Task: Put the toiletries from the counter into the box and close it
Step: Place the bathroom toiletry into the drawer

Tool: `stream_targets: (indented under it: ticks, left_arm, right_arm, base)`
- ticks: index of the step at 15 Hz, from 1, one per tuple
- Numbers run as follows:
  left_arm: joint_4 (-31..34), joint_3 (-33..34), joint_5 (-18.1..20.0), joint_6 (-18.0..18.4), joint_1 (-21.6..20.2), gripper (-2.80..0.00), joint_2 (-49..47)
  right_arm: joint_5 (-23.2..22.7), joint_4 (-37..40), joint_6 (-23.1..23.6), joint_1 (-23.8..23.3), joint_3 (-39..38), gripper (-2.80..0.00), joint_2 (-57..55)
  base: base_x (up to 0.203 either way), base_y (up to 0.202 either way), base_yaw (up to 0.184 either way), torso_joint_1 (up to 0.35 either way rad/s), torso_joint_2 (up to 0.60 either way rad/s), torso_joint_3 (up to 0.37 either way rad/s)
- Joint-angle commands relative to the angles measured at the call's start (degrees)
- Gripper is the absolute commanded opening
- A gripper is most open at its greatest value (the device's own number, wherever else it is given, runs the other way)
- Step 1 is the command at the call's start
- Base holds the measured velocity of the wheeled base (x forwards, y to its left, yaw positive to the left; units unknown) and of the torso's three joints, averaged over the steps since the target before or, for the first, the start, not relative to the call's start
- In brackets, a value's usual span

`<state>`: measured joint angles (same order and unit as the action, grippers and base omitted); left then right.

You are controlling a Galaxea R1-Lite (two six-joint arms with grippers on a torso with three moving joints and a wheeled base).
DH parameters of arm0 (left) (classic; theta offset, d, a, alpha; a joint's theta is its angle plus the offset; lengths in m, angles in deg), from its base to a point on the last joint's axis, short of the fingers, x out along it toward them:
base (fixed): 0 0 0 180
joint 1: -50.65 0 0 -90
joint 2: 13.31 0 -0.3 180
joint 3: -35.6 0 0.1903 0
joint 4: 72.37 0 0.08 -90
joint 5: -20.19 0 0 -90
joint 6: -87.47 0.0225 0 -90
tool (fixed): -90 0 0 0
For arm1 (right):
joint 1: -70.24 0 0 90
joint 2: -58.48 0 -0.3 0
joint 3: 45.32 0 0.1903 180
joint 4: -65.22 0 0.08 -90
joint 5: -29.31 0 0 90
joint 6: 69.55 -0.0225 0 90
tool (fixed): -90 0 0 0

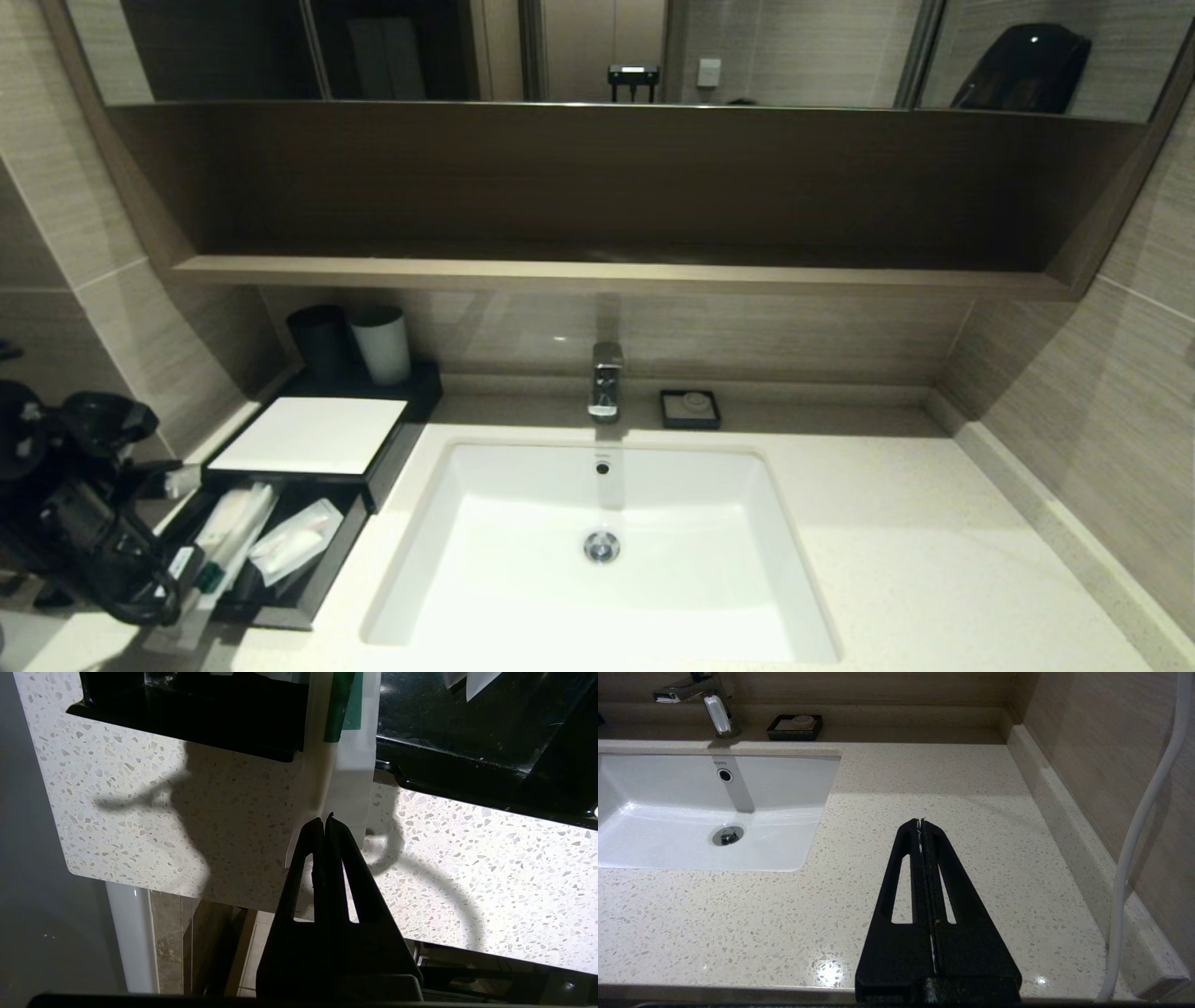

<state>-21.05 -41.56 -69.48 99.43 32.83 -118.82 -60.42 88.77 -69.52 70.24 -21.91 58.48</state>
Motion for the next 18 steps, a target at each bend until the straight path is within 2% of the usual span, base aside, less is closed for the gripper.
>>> stream_targets:
  ticks: [1, 18]
  left_arm:
    - [0.09, 0.01, 0.02, 0.09, -0.02, -2.80, -0.56]
    - [-4.30, -0.17, 0.51, -0.09, -0.02, -2.80, -3.20]
  right_arm:
    - [0.00, -0.01, 0.06, 0.00, 0.03, -2.80, 0.04]
    - [0.00, -0.01, 0.03, 0.00, -0.02, -2.80, 0.00]
  base:
    - [0.000, 0.000, 0.000, 0.000, 0.00, 0.000]
    - [0.000, 0.000, 0.000, 0.000, 0.00, 0.000]
